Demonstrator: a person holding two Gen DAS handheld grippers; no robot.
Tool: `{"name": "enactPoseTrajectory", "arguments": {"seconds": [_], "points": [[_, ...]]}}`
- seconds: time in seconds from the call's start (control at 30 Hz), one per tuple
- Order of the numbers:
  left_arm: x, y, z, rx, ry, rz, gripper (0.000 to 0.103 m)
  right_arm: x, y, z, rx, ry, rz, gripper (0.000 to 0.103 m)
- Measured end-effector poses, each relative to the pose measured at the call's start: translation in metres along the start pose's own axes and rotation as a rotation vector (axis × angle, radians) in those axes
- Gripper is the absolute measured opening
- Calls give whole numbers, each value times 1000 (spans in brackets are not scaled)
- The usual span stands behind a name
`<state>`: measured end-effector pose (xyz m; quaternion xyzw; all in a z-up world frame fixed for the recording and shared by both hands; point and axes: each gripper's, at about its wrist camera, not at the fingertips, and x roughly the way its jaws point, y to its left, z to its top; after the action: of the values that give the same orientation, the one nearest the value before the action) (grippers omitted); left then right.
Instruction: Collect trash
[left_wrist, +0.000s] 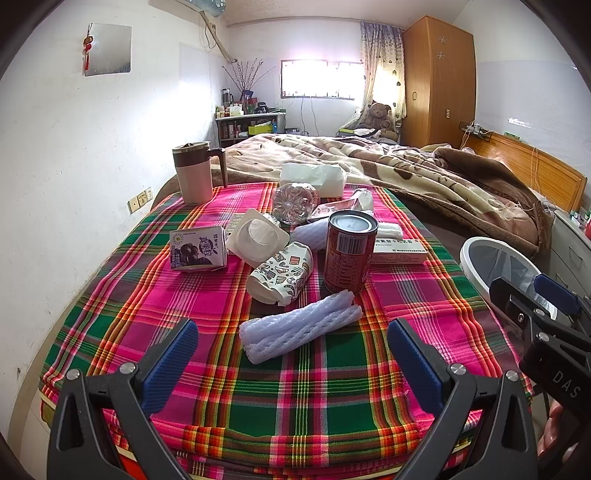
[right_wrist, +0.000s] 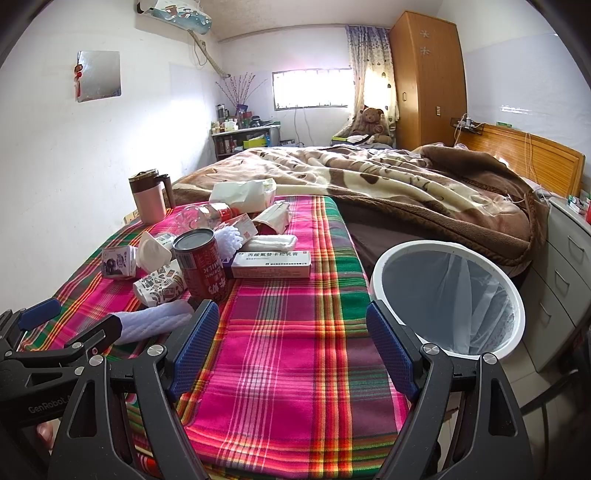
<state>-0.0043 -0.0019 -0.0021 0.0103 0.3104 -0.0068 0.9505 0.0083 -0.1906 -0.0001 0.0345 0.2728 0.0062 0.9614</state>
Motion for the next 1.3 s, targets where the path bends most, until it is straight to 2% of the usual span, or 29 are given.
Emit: {"name": "enactPoseTrajectory", "arguments": {"seconds": [1.03, 1.3], "points": [[-2, -1, 1, -2, 3, -3, 103, 1, 0, 1, 1, 2, 1, 83], [8, 1, 2, -1, 26, -14, 103, 7, -2, 1, 13, 0, 10, 83]]}}
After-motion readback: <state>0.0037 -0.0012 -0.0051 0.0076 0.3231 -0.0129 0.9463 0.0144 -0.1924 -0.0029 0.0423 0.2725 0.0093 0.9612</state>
